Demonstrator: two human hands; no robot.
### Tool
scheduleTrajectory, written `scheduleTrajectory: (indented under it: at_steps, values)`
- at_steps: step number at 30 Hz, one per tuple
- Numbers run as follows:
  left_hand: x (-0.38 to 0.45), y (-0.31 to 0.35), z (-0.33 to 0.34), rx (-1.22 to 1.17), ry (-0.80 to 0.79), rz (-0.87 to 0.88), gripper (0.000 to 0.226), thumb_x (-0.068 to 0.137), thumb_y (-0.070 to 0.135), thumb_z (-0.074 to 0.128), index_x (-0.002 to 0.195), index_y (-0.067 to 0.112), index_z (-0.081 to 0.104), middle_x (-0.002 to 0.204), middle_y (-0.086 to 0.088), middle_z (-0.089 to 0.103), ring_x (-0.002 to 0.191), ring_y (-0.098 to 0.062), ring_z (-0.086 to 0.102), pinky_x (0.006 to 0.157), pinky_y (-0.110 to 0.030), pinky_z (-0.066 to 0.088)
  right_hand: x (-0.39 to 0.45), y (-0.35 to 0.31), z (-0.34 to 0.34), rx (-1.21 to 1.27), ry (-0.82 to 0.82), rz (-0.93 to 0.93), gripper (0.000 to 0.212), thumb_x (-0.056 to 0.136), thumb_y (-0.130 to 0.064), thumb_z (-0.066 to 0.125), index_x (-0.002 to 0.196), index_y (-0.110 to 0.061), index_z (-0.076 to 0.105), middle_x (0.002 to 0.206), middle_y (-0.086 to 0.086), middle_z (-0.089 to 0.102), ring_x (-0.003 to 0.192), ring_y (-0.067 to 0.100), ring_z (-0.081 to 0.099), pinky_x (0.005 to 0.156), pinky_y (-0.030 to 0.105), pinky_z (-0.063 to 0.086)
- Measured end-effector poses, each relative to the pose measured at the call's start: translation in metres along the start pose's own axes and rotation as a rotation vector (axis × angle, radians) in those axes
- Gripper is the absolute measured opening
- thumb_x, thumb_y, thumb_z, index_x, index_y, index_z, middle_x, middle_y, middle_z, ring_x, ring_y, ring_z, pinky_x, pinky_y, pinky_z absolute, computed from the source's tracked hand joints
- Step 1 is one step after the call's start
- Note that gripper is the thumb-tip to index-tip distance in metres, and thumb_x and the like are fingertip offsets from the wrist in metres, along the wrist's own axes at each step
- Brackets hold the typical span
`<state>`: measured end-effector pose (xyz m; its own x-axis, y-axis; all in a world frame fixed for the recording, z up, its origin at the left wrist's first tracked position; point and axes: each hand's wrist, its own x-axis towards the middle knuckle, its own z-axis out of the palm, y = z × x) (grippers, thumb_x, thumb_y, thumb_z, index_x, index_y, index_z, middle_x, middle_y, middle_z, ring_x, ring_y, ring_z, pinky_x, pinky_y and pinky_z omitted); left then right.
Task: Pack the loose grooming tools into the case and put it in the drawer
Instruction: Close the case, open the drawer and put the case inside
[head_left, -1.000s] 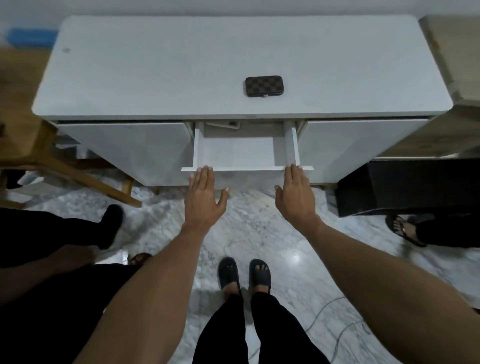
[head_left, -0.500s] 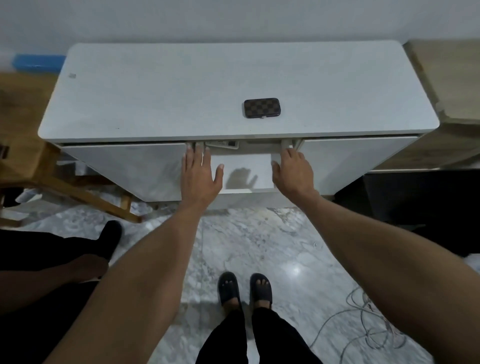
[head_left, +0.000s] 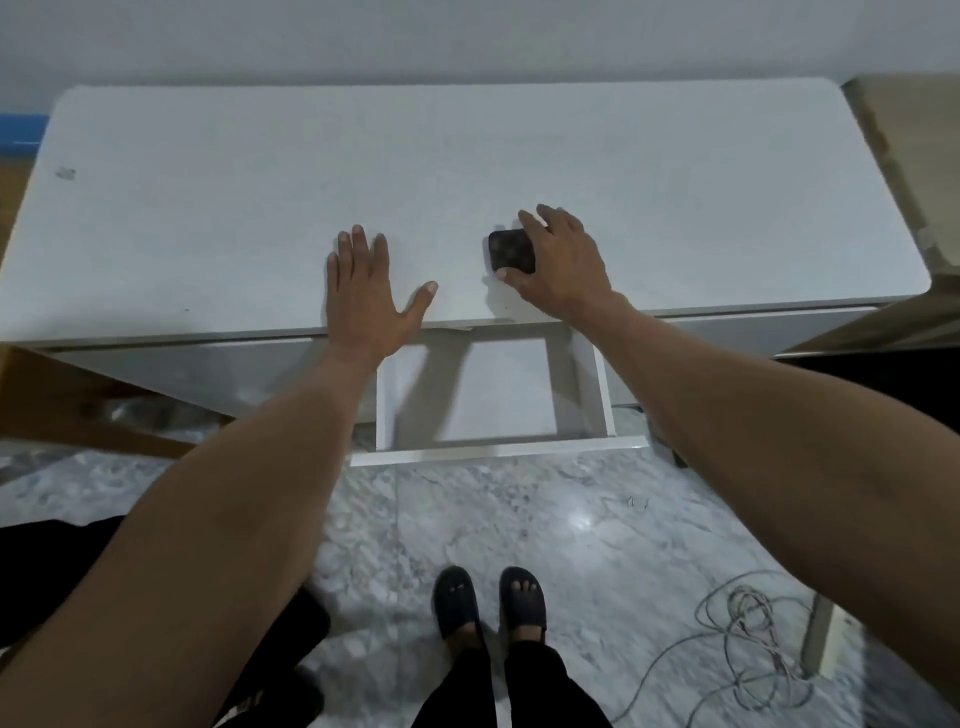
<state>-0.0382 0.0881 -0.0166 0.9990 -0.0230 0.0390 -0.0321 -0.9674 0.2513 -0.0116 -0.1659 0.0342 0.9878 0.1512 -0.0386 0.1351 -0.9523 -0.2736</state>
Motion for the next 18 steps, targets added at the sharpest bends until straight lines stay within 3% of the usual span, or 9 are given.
scheduleTrajectory:
  at_steps: [3,6,11,18]
  values:
    - [0.006,-0.003,0.01,0.057,0.066,0.008,0.1,0.096,0.077,0.026,0.164,0.003,0.025,0.17,-0.026,0.018,0.16,-0.041,0.013,0.131,-0.053,0.009,0.01,0.006,0.013,-0.034,-0.038,-0.046,0.079,0.082,-0.063,0.061,0.147,-0.025,0.037,0.153,0.006,0.037,0.144,0.033,0.028,0.11,0.054,0.033]
    - [0.006,-0.004,0.016,0.086,0.135,0.021,0.096,0.098,0.074,0.033,0.162,0.003,0.031,0.168,-0.027,0.026,0.157,-0.042,0.023,0.129,-0.055,0.017,0.007,0.012,0.022,-0.066,0.039,-0.089,0.072,0.082,-0.068,0.052,0.143,-0.029,0.042,0.143,0.0,0.047,0.134,0.03,0.039,0.102,0.052,0.038]
    - [0.006,-0.004,0.016,0.107,0.163,0.02,0.093,0.098,0.073,0.037,0.16,0.004,0.035,0.166,-0.026,0.031,0.156,-0.041,0.028,0.128,-0.054,0.02,0.008,0.016,0.029,-0.041,0.143,-0.141,0.069,0.084,-0.07,0.049,0.137,-0.025,0.052,0.129,0.004,0.056,0.119,0.033,0.05,0.096,0.048,0.043]
    - [0.007,-0.004,0.017,0.108,0.152,0.023,0.094,0.098,0.073,0.036,0.16,0.003,0.034,0.166,-0.026,0.031,0.156,-0.041,0.027,0.129,-0.054,0.018,0.002,0.01,0.025,-0.017,0.123,-0.109,0.073,0.082,-0.07,0.048,0.137,-0.023,0.051,0.127,0.007,0.055,0.119,0.033,0.048,0.095,0.048,0.043]
